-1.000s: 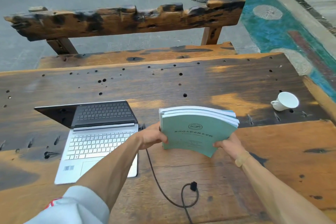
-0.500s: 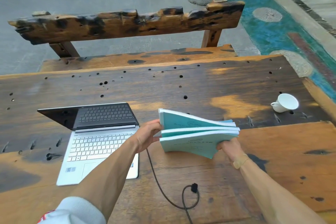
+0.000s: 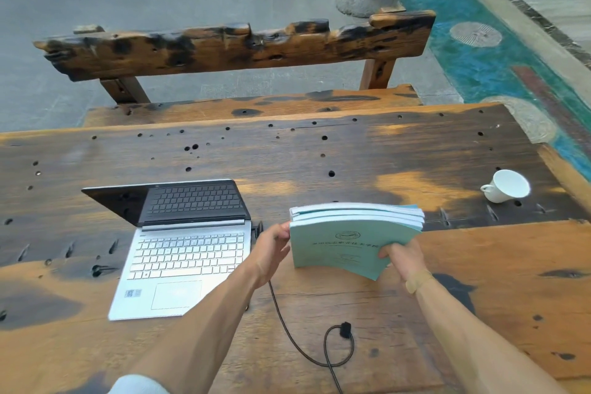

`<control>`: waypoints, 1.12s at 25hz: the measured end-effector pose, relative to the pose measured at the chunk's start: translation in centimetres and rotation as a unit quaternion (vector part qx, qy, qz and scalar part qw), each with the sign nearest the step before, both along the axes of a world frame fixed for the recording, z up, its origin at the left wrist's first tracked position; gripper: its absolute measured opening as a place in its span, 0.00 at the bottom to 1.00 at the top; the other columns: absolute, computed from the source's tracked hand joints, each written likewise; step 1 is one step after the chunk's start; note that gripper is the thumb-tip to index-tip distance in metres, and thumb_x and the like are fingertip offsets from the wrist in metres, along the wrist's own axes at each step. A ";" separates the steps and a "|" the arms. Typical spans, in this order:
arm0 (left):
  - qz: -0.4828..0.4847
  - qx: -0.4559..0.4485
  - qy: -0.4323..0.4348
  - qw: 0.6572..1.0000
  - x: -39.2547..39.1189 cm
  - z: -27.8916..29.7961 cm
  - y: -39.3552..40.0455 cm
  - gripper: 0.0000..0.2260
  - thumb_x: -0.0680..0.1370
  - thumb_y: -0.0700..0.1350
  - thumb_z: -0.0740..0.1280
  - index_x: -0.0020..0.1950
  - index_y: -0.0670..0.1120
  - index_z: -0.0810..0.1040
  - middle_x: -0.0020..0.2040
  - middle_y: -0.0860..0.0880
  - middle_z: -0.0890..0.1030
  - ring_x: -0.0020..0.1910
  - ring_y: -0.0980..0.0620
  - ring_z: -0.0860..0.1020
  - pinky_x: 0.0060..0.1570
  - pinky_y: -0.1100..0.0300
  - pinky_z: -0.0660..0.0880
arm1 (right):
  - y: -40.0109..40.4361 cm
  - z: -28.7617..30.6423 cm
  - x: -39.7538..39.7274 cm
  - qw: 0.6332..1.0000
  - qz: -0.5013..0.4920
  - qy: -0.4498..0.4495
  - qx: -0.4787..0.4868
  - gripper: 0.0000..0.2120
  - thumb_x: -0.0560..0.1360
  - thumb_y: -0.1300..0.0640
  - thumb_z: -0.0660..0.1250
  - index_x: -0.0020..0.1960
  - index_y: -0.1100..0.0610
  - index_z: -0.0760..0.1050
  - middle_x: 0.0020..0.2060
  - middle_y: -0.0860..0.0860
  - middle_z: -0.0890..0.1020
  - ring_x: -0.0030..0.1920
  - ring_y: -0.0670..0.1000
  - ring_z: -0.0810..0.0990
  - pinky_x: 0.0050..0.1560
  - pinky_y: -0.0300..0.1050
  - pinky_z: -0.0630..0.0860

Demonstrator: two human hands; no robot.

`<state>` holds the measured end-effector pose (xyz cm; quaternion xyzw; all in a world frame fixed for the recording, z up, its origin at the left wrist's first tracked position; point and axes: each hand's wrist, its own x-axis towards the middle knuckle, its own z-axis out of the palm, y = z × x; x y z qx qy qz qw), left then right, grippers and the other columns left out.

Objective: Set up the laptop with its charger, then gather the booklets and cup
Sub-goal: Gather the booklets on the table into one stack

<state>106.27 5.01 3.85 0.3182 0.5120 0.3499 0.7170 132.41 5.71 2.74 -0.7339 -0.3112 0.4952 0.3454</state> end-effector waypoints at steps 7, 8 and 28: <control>-0.131 0.038 0.190 0.972 -0.4 -0.2 -0.6 0.26 0.69 0.37 0.75 0.65 0.52 0.76 0.60 0.56 0.81 0.63 0.56 0.76 0.58 0.60 0.72 | 0.0 0.5 0.4 0.999 0.042 0.006 -0.012 0.16 0.64 0.77 0.67 0.46 0.61 0.79 0.44 0.55 0.82 0.49 0.57 0.78 0.42 0.43 0.72; -0.102 0.041 0.195 0.975 0.3 -0.1 -0.4 0.24 0.69 0.36 0.76 0.63 0.50 0.77 0.57 0.55 0.83 0.60 0.55 0.78 0.53 0.63 0.74 | -0.1 0.5 0.5 0.998 0.053 0.018 -0.010 0.16 0.64 0.77 0.67 0.45 0.60 0.79 0.43 0.54 0.83 0.49 0.57 0.79 0.42 0.43 0.73; -0.006 -0.010 0.188 0.982 2.4 -1.9 1.0 0.25 0.66 0.23 0.65 0.60 0.40 0.78 0.56 0.45 0.83 0.58 0.46 0.78 0.53 0.55 0.75 | -0.9 -0.6 1.9 0.990 0.132 -0.004 -0.038 0.19 0.66 0.80 0.62 0.43 0.56 0.76 0.43 0.51 0.80 0.49 0.53 0.76 0.44 0.42 0.73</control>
